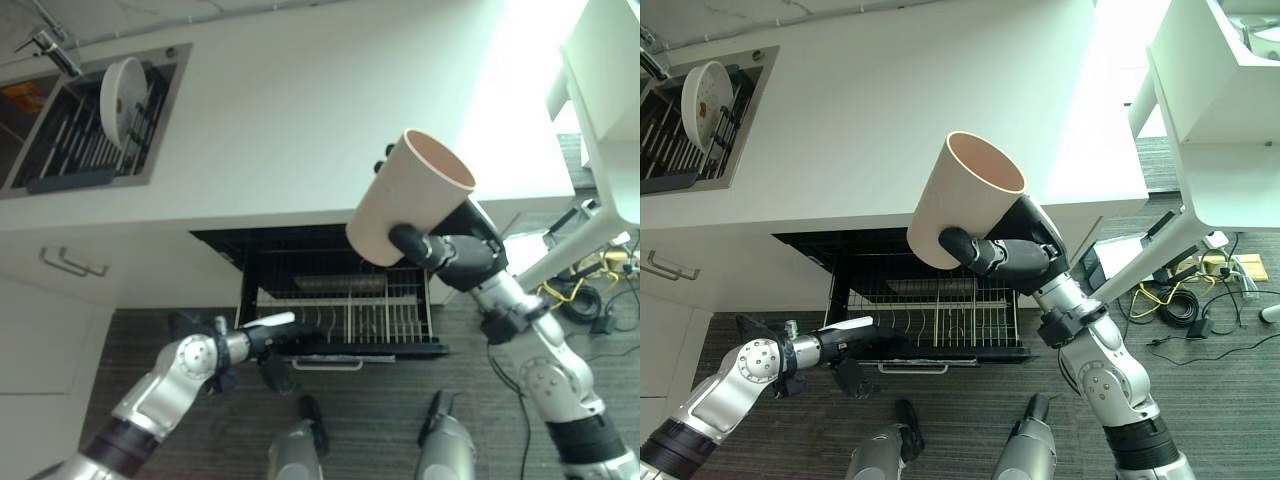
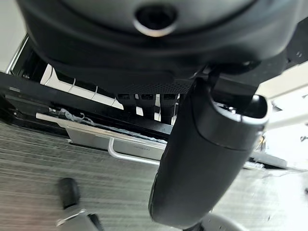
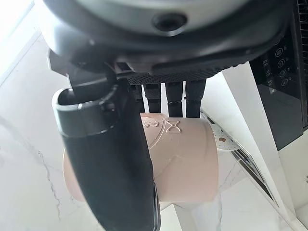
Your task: Place the dishes in the dishwasher.
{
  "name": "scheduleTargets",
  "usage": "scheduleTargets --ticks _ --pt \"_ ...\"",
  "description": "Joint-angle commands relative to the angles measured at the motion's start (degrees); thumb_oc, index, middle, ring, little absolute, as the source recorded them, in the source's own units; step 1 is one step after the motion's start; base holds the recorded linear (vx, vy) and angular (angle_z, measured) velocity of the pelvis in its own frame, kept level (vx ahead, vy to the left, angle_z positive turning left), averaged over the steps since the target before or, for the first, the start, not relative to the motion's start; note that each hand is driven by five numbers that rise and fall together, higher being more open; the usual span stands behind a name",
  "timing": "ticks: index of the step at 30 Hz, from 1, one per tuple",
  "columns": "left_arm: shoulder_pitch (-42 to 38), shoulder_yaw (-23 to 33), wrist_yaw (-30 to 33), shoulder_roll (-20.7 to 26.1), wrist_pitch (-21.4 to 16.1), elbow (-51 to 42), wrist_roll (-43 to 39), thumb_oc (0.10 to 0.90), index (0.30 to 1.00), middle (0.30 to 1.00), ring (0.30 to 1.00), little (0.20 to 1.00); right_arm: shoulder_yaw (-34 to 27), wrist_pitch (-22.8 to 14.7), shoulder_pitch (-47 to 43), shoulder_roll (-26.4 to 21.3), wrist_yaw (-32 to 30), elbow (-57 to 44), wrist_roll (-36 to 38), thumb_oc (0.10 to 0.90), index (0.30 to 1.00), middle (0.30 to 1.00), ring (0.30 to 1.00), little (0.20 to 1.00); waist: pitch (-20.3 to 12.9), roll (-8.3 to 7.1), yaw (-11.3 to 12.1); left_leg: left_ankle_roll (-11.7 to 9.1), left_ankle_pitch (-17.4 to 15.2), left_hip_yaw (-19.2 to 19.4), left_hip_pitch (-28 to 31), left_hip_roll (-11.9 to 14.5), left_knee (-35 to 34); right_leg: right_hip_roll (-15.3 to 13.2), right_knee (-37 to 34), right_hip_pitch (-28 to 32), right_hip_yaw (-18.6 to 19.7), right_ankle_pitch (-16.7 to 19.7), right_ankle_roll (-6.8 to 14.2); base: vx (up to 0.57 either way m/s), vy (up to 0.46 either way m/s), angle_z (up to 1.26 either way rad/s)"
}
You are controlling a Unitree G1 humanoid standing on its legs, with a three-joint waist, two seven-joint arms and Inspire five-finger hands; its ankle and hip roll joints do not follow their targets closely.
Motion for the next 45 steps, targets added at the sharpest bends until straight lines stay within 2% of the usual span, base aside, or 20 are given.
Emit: scheduleTargets --ticks 1,8,11,12,13,15,19,22,23,24,26,28,29,30,31,34,36,41,44,45 --pt "4.2 -4.9 -11.5 -0.3 2.1 1.1 1.8 0.8 0.9 0.9 0.9 0.9 -1.8 -3.1 -3.8 2.2 3.5 -10.7 3.5 0.4 0.3 0.3 0.3 0.3 -6.3 -0.7 -0.9 -0.5 -6.6 -1.5 1.8 3.3 2.9 -3.2 0.0 2.4 0.3 -2.8 5.8 0.0 0.0 0.0" --pt "6.5 -12.4 -19.1 -4.1 3.9 8.7 9.2 0.8 0.9 0.9 0.9 0.9 -2.3 -0.3 -4.8 2.7 2.7 -11.9 3.2 0.4 0.3 0.3 0.3 0.3 -6.6 -0.23 -1.9 -0.9 -6.8 -0.7 2.4 3.8 2.9 -3.0 0.0 2.5 0.2 -3.2 6.1 0.01 0.023 -0.02" --pt "6.3 -14.2 -25.3 -4.8 5.6 9.9 9.7 0.8 0.9 0.9 0.9 0.9 -2.3 0.3 -5.2 2.9 2.3 -11.8 3.5 0.4 0.3 0.3 0.3 0.3 -6.6 -0.16 -2.1 -1.0 -6.9 -0.6 2.5 3.8 2.9 -2.9 0.0 2.5 0.2 -3.4 6.2 0.0 0.0 0.0" --pt "6.8 -15.3 -31.0 -5.3 6.6 11.0 9.8 0.8 0.9 0.9 0.9 0.9 -2.2 0.5 -5.5 2.8 2.2 -11.7 3.5 0.4 0.3 0.3 0.3 0.3 -6.5 -0.02 -2.3 -1.0 -7.0 -0.6 2.4 3.9 2.9 -2.9 0.0 2.5 0.2 -3.4 6.2 0.0 0.0 0.0" --pt "7.2 -15.9 -32.2 -5.4 6.5 11.5 10.0 0.8 0.9 0.9 0.9 0.9 -2.0 0.4 -5.5 2.8 2.4 -11.4 3.5 0.4 0.3 0.3 0.3 0.3 -6.4 0.04 -2.4 -1.1 -7.0 -0.5 2.4 3.9 2.9 -2.8 0.0 2.5 0.1 -3.5 6.2 0.0 0.0 0.0" --pt "7.7 -17.6 -30.5 -6.1 6.9 13.3 9.0 0.8 0.9 0.9 0.9 0.9 -1.6 0.5 -5.6 2.9 2.3 -11.0 3.4 0.4 0.3 0.3 0.3 0.3 -6.2 0.07 -2.7 -1.1 -7.1 -0.5 2.4 3.8 2.9 -2.6 0.0 2.4 0.1 -3.6 6.1 0.0 0.0 0.0" --pt "8.3 -17.3 -29.6 -6.2 6.4 14.9 7.0 0.8 0.9 0.9 0.9 0.9 -2.8 1.5 -4.6 2.7 1.9 -10.8 3.3 0.4 0.3 0.3 0.3 0.3 -6.3 -0.18 -2.6 -1.1 -7.0 -0.8 2.1 3.8 2.9 -2.4 0.0 2.3 0.1 -3.6 6.1 0.0 0.0 0.0" --pt "9.1 -15.9 -23.2 -6.2 6.1 14.9 4.5 0.8 0.9 0.9 0.9 0.9 -2.8 1.2 -3.3 2.5 2.3 -10.0 2.1 0.4 0.3 0.3 0.3 0.3 -6.3 -0.29 -2.5 -1.1 -6.9 -1.0 2.0 3.7 2.9 -2.4 0.0 2.3 -0.1 -3.6 6.1 0.01 0.003 0.0" --pt "9.6 -9.7 -7.0 -6.1 4.8 12.2 -6.9 0.8 0.9 0.9 0.9 0.9 -4.0 2.3 0.3 2.0 3.3 -9.3 -0.7 0.4 0.3 0.3 0.3 0.3 -6.6 -0.42 -2.2 -0.9 -6.8 -0.9 2.2 3.8 2.9 -2.7 0.0 2.5 -0.4 -3.3 6.0 0.03 0.015 0.03" --pt "9.7 -8.8 -5.2 -6.1 4.4 11.5 -8.7 0.8 0.9 0.9 0.9 0.9 -4.2 2.3 0.7 1.9 3.5 -9.2 -1.0 0.4 0.3 0.3 0.3 0.3 -6.7 -0.45 -2.1 -0.9 -6.7 -0.9 2.2 3.8 2.9 -2.8 0.0 2.5 -0.4 -3.3 6.0 0.04 0.029 0.03" --pt "10.9 3.0 4.6 -4.7 -1.3 5.5 -22.8 0.8 0.9 0.9 0.9 0.9 -6.8 4.7 4.7 1.2 7.0 -8.3 -2.5 0.4 0.3 0.3 0.3 0.3 -7.0 -0.67 -1.3 -0.8 -6.4 -1.0 2.2 3.8 2.9 -3.3 0.0 2.7 -0.8 -2.7 5.7 0.0 0.0 0.0" --pt "11.5 10.6 7.3 -4.2 -3.9 2.8 -29.2 0.8 0.9 0.9 0.9 0.9 -8.3 6.8 7.1 1.3 10.0 -7.4 -3.8 0.4 0.3 0.3 0.3 0.3 -7.0 -1.26 -0.7 -0.8 -6.2 -1.2 2.2 3.6 2.9 -3.7 0.0 3.0 -1.1 -2.3 5.5 0.01 -0.031 0.04" --pt "11.6 12.5 8.5 -4.1 -5.6 2.2 -31.1 0.8 0.9 0.9 0.9 0.9 -8.6 7.6 7.8 1.3 11.0 -7.2 -4.5 0.4 0.3 0.3 0.3 0.3 -7.0 -1.54 -0.6 -0.8 -6.2 -1.4 2.2 3.6 2.9 -3.8 0.0 3.1 -1.3 -2.2 5.5 0.01 -0.104 0.21" --pt "12.0 17.1 11.8 -4.4 -9.6 0.8 -34.9 0.8 0.9 0.9 0.9 0.9 -8.6 9.5 9.5 0.9 13.8 -5.6 -7.1 0.4 0.3 0.3 0.3 0.3 -7.0 -2.42 0.1 -0.8 -6.0 -1.9 2.1 3.3 2.9 -4.0 0.0 3.5 -1.9 -2.0 5.3 0.0 -0.113 0.24" --pt "12.3 18.4 13.8 -4.8 -11.8 0.1 -36.0 0.8 0.9 0.9 0.9 0.9 -8.3 9.9 9.9 0.8 14.5 -5.0 -8.6 0.4 0.3 0.3 0.3 0.3 -6.8 -2.76 0.5 -0.8 -5.9 -2.3 2.0 3.3 2.9 -4.0 0.0 3.7 -2.2 -1.9 5.3 0.0 -0.125 0.21" --pt "12.3 20.8 17.3 -6.5 -15.2 -0.4 -39.4 0.8 0.9 0.9 0.9 0.9 -7.7 9.9 11.0 0.7 14.1 -3.5 -10.9 0.4 0.3 0.3 0.3 0.3 -6.5 -3.5 0.9 -0.9 -5.8 -2.9 2.0 3.3 2.9 -4.0 0.0 3.9 -2.7 -1.9 5.2 -0.01 -0.068 0.13" --pt "12.4 23.5 21.1 -9.0 -18.7 -2.3 -42.4 0.8 0.9 0.9 0.9 0.9 -7.5 9.5 12.2 0.7 12.2 -1.0 -16.1 0.4 0.3 0.3 0.3 0.3 -6.0 -4.37 1.1 -1.0 -5.8 -3.4 1.9 3.5 2.9 -3.7 0.0 3.8 -2.8 -2.0 5.2 -0.02 -0.085 0.1" --pt "10.8 24.7 27.0 -10.3 -20.5 -4.4 -42.6 0.8 0.9 0.9 0.9 0.9 -7.7 9.8 10.6 -0.6 6.3 4.1 -20.0 0.4 0.3 0.3 0.3 0.3 -5.0 -5.29 1.5 -1.1 -5.9 -4.4 2.0 3.7 2.9 -3.5 0.0 3.8 -3.1 -1.7 5.3 -0.01 -0.065 0.01" --pt "10.0 24.2 28.3 -11.0 -20.4 -6.1 -40.5 0.8 0.9 0.9 0.9 0.9 -6.9 9.9 9.3 -0.2 1.7 8.2 -22.5 0.4 0.3 0.3 0.3 0.3 -4.6 -5.53 2.1 -1.0 -6.2 -5.2 2.2 3.7 2.9 -3.5 0.0 4.1 -3.3 -1.7 5.3 0.03 -0.052 0.03" --pt "9.6 23.8 28.5 -10.9 -20.3 -6.2 -39.6 0.8 0.9 0.9 0.9 0.9 -6.8 8.8 8.6 -0.5 -0.3 9.6 -25.0 0.4 0.3 0.3 0.3 0.3 -4.5 -5.6 2.3 -1.0 -6.2 -5.4 2.2 3.7 2.9 -3.5 0.0 4.1 -3.4 -1.6 5.4 0.01 -0.037 0.09"
